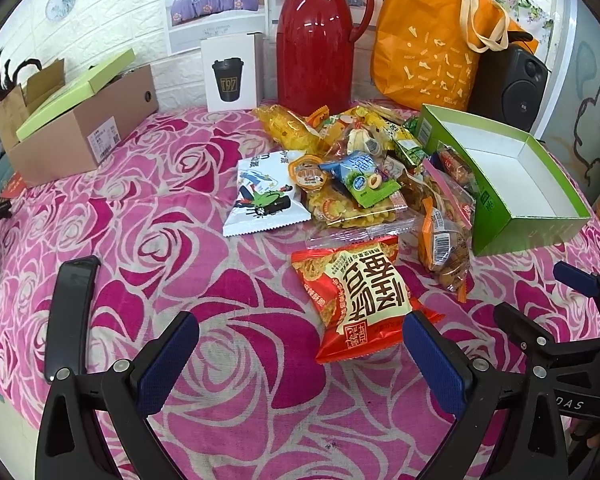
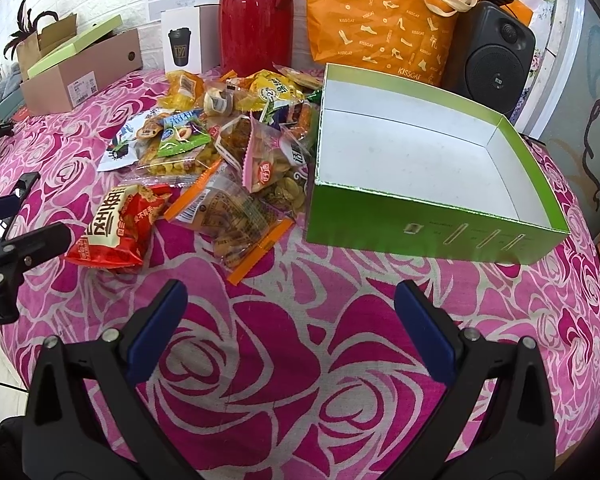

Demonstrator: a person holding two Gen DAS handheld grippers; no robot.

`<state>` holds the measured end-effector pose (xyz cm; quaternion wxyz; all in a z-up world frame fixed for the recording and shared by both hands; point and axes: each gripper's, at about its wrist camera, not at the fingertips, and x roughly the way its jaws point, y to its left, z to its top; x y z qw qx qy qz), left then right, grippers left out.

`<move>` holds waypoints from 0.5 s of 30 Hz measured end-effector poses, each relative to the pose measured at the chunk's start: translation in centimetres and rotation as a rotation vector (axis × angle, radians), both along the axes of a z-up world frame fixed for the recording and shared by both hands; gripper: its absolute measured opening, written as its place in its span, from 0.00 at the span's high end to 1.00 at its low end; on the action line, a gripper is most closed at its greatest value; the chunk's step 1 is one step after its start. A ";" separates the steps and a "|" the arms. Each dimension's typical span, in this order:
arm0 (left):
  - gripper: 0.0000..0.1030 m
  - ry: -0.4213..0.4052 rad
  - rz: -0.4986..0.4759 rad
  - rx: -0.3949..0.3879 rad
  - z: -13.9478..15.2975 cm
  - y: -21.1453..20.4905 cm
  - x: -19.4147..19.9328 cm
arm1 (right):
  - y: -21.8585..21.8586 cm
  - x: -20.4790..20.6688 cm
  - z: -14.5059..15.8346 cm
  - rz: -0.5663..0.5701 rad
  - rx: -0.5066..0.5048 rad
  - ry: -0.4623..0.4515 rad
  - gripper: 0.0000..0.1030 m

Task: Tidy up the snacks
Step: 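Grasp the red chip bag with the left tool while the right tool grasps a clear brown-snack bag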

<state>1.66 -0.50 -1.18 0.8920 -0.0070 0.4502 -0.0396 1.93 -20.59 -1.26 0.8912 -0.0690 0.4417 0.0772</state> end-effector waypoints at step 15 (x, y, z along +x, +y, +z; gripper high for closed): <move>0.39 0.096 -0.143 -0.234 -2.8 -0.9 2.9 | -0.6 1.1 0.3 0.056 0.144 0.014 0.01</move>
